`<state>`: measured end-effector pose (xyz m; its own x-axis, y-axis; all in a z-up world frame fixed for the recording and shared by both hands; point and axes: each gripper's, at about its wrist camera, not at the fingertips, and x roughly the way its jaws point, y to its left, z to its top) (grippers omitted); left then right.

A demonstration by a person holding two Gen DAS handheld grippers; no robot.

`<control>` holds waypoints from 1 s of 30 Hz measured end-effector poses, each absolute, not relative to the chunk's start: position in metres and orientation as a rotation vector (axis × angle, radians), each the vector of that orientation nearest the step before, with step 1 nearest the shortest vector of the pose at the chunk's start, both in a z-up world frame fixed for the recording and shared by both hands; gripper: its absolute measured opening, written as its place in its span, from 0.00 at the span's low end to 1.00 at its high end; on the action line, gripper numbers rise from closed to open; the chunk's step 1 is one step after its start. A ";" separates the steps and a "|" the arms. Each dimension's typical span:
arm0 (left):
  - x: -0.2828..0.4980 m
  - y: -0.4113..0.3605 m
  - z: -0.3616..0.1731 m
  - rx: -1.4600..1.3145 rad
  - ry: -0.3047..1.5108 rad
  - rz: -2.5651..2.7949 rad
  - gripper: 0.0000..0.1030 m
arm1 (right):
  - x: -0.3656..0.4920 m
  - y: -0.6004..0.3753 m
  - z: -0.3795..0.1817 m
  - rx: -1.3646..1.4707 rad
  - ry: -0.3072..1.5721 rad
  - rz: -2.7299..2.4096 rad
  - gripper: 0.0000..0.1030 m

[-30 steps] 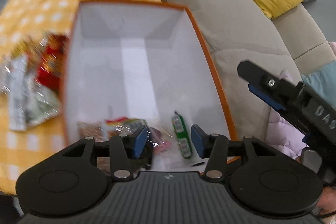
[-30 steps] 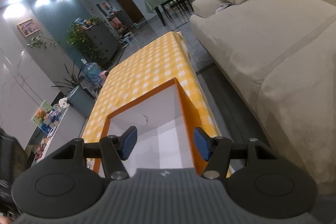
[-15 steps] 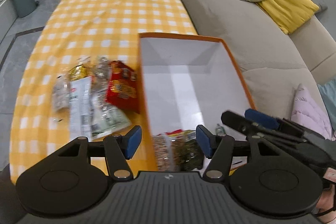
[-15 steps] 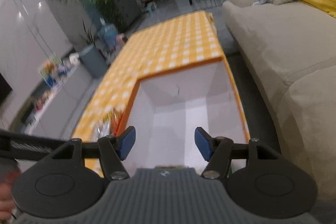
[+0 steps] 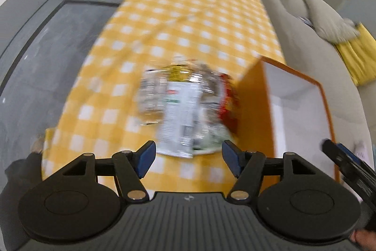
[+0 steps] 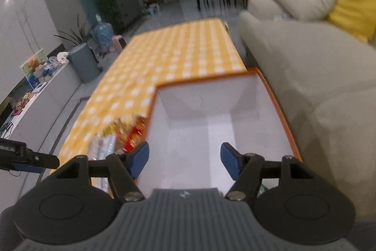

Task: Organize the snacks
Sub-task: 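Move both tools back toward the snack pile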

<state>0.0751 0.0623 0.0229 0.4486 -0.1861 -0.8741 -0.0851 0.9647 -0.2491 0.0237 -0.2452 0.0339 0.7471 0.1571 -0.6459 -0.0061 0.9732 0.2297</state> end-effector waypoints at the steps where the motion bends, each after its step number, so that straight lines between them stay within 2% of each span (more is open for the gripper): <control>1: 0.076 0.072 0.020 -0.291 1.113 -0.046 0.74 | 0.023 -0.237 0.037 0.209 0.704 0.105 0.64; 12: 0.082 0.137 -0.006 -0.407 1.147 0.075 0.75 | 0.024 -0.137 0.024 0.164 0.625 0.247 0.64; 17: 0.087 0.158 -0.021 -0.452 1.163 0.094 0.75 | 0.039 -0.096 -0.005 0.224 0.746 0.328 0.63; 22: 0.091 0.179 -0.032 -0.583 1.161 0.083 0.75 | 0.060 -0.074 -0.039 0.249 0.832 0.320 0.49; 24: 0.094 0.186 -0.038 -0.644 1.176 0.067 0.75 | 0.073 -0.076 -0.057 0.317 0.888 0.292 0.47; 30: 0.101 0.186 -0.047 -0.670 1.195 0.046 0.75 | 0.097 -0.088 -0.090 0.434 0.945 0.231 0.47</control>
<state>0.1009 0.1863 -0.0467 0.3902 -0.3083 -0.8676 -0.3743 0.8078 -0.4554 0.0967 -0.0882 -0.0896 0.5696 0.3760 -0.7309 -0.0027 0.8901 0.4558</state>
